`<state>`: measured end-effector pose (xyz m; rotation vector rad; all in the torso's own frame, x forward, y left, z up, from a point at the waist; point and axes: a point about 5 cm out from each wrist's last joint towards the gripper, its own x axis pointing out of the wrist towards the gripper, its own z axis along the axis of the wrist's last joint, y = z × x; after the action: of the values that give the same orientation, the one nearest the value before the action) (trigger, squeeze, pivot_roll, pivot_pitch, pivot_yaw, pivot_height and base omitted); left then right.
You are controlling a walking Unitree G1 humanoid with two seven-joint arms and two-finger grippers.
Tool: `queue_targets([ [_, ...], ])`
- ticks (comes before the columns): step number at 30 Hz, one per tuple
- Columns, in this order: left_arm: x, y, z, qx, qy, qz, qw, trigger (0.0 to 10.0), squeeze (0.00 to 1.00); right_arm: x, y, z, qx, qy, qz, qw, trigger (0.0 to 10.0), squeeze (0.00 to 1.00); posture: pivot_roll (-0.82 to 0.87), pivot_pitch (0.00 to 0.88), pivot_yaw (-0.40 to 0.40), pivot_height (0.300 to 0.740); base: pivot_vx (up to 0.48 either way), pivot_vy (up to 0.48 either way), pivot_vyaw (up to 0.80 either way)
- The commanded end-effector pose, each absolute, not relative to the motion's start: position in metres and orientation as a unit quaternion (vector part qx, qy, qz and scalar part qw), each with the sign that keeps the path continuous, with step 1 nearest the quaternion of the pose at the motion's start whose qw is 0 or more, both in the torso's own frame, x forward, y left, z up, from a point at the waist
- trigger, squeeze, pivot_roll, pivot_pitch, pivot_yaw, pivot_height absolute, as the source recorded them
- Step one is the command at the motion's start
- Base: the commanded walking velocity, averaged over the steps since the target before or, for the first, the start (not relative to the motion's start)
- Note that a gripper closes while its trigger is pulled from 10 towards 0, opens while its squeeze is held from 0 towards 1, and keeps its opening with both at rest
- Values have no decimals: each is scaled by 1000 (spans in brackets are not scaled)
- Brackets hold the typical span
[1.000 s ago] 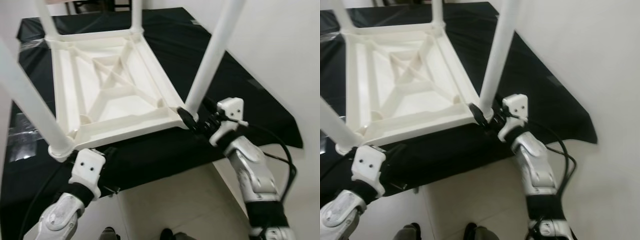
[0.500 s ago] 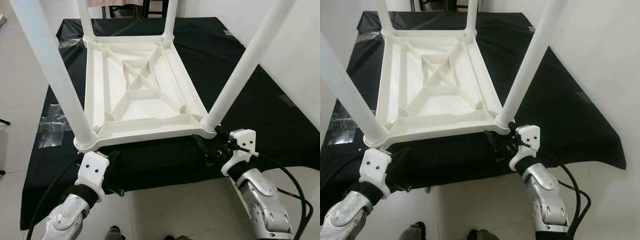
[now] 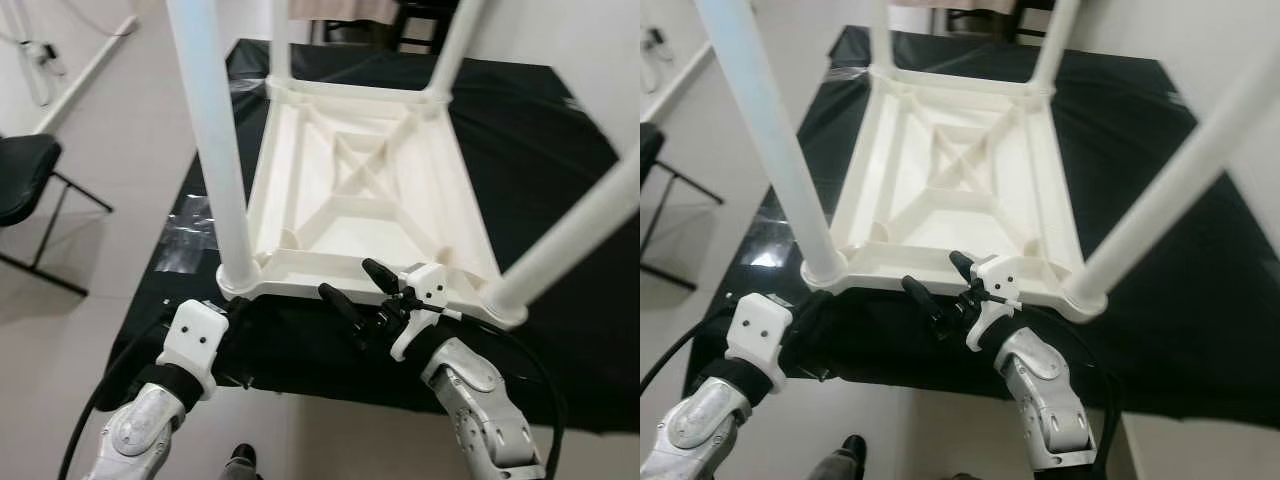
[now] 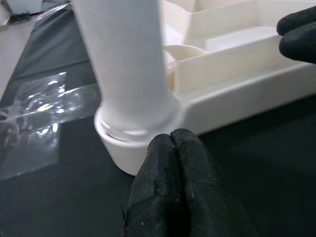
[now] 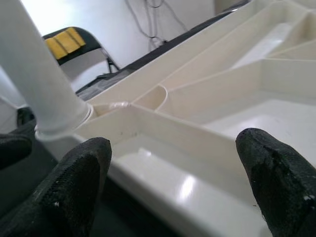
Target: Building children table
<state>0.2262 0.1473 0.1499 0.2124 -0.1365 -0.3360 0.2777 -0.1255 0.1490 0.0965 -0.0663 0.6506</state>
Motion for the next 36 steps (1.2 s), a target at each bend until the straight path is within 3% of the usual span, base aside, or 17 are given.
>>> queue_targets([
  [1,227,146,146,113,-59,-172,977,10000,0,275,-126,151,63,-35,323,944,10000,0,90,193,-113,740,0,0,0],
  [17,226,139,149,105,-58,-212,970,10000,0,276,-126,150,60,-24,325,943,10000,0,90,197,-119,740,0,0,0],
  [20,222,135,149,92,-53,-240,965,10000,0,274,-126,152,66,-27,339,938,10000,0,90,197,-119,740,0,-444,0],
  [26,217,129,150,80,-49,-277,956,10000,0,266,-129,155,62,-20,403,913,10000,0,89,199,-117,740,0,-454,0],
  [36,216,129,155,96,-56,-273,956,10000,0,259,-137,169,42,-17,471,881,10000,0,89,203,-116,740,0,0,0],
])
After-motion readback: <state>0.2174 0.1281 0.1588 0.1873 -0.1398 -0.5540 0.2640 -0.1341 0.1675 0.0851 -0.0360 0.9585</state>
